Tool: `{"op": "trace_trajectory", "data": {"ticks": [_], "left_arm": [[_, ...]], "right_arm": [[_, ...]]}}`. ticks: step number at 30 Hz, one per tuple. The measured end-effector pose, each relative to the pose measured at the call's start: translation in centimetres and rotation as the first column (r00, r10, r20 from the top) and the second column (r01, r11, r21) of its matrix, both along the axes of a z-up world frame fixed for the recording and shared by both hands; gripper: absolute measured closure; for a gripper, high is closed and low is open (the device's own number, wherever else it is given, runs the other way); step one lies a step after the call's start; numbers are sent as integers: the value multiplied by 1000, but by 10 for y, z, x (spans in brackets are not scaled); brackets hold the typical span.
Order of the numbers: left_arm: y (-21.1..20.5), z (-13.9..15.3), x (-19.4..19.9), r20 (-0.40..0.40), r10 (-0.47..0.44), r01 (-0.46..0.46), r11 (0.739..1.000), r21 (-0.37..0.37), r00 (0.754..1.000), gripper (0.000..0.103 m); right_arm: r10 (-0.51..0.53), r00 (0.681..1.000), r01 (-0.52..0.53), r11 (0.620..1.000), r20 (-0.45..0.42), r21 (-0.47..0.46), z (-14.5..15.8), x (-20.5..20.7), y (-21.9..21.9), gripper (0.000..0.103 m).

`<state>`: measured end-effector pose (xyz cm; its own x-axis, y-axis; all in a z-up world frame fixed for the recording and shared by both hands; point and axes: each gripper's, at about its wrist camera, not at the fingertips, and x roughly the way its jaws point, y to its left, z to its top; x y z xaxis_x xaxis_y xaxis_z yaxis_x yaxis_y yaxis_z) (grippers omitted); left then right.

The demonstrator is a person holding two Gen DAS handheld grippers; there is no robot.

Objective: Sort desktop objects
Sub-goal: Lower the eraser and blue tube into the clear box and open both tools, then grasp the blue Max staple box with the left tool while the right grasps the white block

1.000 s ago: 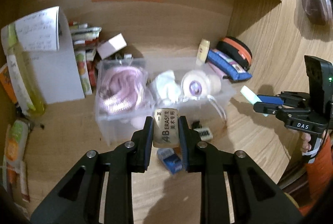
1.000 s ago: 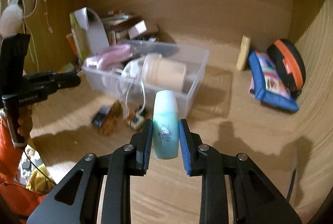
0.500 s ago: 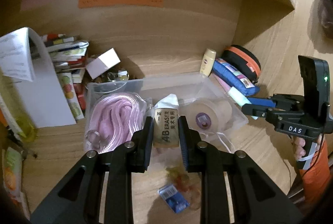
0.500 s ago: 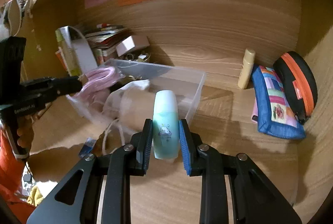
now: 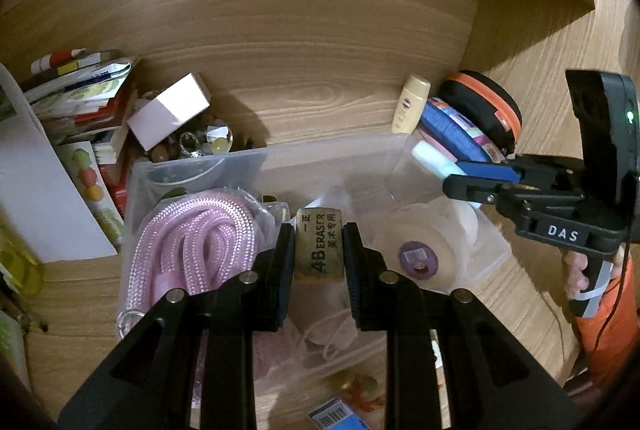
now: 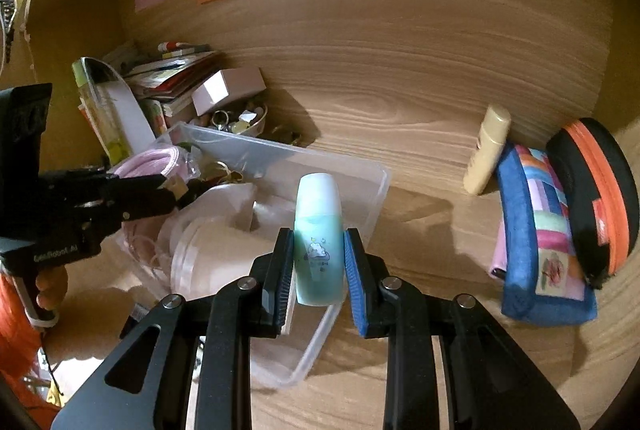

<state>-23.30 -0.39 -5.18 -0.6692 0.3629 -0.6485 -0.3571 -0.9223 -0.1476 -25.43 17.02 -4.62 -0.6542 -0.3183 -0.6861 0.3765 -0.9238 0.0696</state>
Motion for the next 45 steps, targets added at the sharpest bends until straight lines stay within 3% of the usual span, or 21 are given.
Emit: {"op": "trace_trajectory", "data": {"ticks": [15,17,21,23,25,33,45], "left_arm": [[-6,13,9,-51,-3,4,1000,21,999,77],[-7,16,13,-64,1,1,1000,25,998,72],[-8,24,23,-96,6,-3,1000,29,995,68],[-8,26,29,-105,5,-2,1000,28,994,68],[-9,28,36,-116,11,-9,1000,22,993,65],[-23,37,64,-166,71,-70,997,13,984,29],[-31,16,101,-127,62,-74,992,-99,990,23]], "right_arm": [[-26,1000,26,998,1,57,-1,-7,-15,80],[-29,1000,30,998,-6,61,1,-3,-15,77],[-40,998,44,997,-47,66,9,12,-16,57],[-42,997,47,996,-72,75,14,21,-17,53],[-44,995,52,995,-92,84,18,31,-19,41],[-32,990,43,996,-134,84,30,66,-27,17],[-11,991,27,992,-134,121,16,110,-28,16]]}}
